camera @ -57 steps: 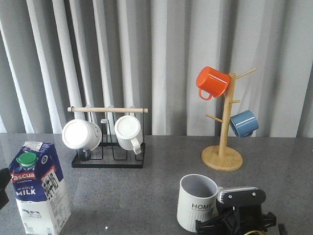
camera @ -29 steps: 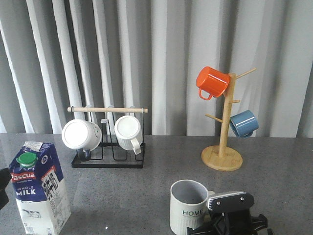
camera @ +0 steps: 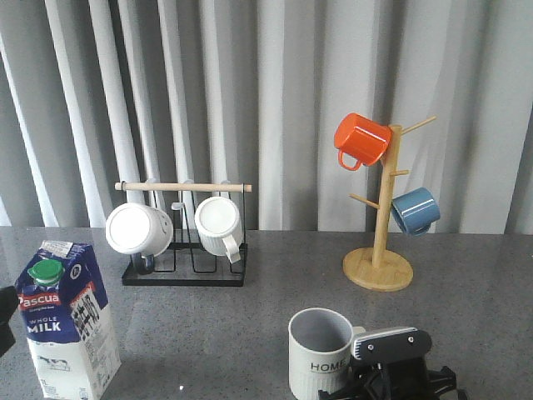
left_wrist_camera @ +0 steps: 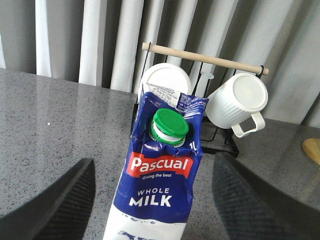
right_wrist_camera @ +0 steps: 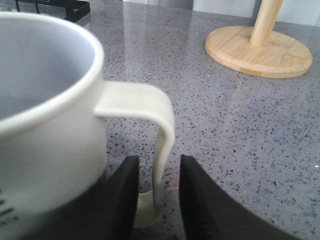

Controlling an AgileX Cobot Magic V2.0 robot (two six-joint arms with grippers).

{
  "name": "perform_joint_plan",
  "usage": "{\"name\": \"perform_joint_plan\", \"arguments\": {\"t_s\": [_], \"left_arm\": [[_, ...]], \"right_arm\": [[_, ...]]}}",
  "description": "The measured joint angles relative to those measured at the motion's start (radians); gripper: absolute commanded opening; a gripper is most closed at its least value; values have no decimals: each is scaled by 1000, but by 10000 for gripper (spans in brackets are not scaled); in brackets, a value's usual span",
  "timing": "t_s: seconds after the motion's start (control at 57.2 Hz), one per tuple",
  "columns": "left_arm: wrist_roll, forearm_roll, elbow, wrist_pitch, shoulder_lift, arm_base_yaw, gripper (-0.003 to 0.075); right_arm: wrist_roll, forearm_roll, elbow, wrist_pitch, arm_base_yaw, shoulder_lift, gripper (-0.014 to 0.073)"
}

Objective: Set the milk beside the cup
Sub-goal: 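Slide the white mug with the right gripper toward the table's middle, then open the right gripper and withdraw it from the mug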

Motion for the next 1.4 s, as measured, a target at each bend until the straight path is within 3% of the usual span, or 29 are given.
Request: {"name": "perform_joint_plan", "arguments": {"t_s": [0.192, 0.472, 0.874, 1.136, 1.241, 1.398], "left_arm": [[0, 0, 0, 0, 0, 0, 489], [0, 0, 0, 0, 0, 0, 489], [0, 0, 0, 0, 0, 0, 489], [0, 0, 0, 0, 0, 0, 489], [0, 0, 0, 0, 0, 0, 489], [0, 0, 0, 0, 0, 0, 489]], "right_arm": [[-26, 1, 0, 28, 0, -56, 273], [-102, 4, 20, 185, 0, -161, 273], [-107, 26, 301, 65, 0, -375, 273], [-139, 79, 330, 93, 0, -608, 235], [-200, 86, 307, 175, -25, -712, 183], [-290, 86, 198, 455, -149, -825, 90]]}}
